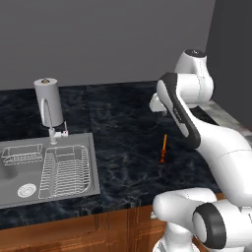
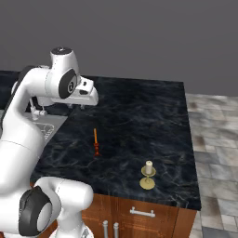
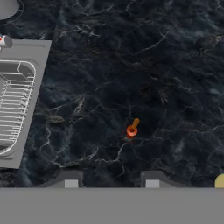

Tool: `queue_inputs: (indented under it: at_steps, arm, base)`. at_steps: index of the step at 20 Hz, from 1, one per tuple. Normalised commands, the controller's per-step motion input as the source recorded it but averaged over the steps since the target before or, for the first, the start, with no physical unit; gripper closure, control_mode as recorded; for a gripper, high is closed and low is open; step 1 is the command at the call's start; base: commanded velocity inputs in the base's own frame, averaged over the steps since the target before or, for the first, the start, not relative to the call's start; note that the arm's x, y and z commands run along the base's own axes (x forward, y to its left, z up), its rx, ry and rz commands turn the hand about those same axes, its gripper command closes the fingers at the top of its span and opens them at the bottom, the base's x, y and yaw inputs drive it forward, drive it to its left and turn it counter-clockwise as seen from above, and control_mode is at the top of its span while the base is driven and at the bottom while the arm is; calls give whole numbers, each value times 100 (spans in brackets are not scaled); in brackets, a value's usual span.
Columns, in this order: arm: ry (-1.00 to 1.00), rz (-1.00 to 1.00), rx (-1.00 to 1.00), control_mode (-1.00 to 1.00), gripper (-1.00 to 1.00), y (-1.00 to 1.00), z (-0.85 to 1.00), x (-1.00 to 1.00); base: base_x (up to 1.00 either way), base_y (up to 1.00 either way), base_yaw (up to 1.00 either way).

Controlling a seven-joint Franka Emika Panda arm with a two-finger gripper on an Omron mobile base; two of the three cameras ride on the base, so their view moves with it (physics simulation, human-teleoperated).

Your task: Pick the candle and candle from the dining table and place them in the open cabinet. Close the cabinet after placing the objects.

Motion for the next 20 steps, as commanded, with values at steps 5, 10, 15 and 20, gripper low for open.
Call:
queue_inputs:
  at_steps: [5,10,15,20]
  arm:
    - [-1,0,0,-100,-100,0,-4,-8]
    - [-4,0,-4,-100,-100,0,-16,-27]
    - [-6,-2,-6,-100,-100,0,-25,-42]
    - [-1,-2,-8,-100,-100,0,-36,-43]
  base:
    - [0,0,0]
    - [0,0,0]
    - [0,0,0]
    - [0,0,0]
